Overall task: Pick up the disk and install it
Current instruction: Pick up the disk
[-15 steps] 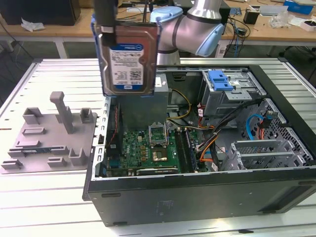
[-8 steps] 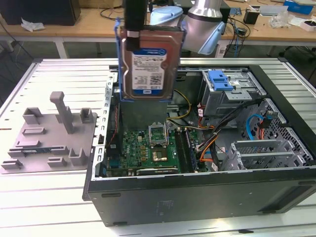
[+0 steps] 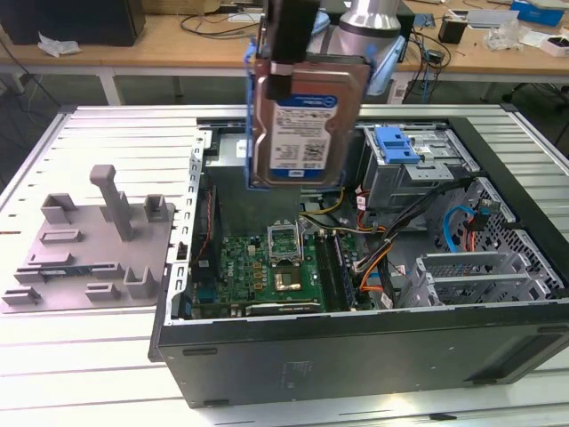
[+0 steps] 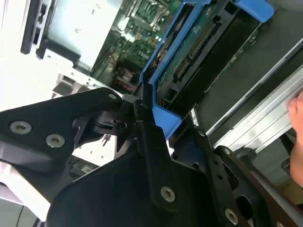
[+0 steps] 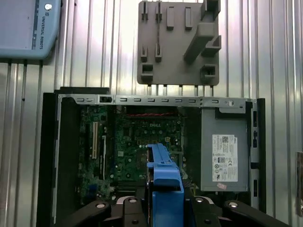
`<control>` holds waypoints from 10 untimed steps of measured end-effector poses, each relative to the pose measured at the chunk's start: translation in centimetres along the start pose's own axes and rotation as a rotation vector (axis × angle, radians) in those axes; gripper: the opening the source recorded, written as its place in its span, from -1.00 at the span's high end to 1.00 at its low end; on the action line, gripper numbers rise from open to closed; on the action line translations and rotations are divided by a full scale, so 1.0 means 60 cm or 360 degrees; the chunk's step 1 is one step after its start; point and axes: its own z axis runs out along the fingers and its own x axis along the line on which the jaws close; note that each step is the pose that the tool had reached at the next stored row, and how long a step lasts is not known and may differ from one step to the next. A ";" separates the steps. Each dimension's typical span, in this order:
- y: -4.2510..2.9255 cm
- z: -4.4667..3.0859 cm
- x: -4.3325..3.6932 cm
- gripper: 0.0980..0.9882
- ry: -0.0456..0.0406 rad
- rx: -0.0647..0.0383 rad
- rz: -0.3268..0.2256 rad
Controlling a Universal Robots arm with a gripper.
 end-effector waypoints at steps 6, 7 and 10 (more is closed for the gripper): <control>-0.051 -0.004 0.022 0.39 0.0000 -0.0007 0.0000; -0.058 -0.005 0.026 0.39 0.0000 -0.0009 0.0000; -0.080 -0.007 0.036 0.39 0.0000 -0.0012 0.0000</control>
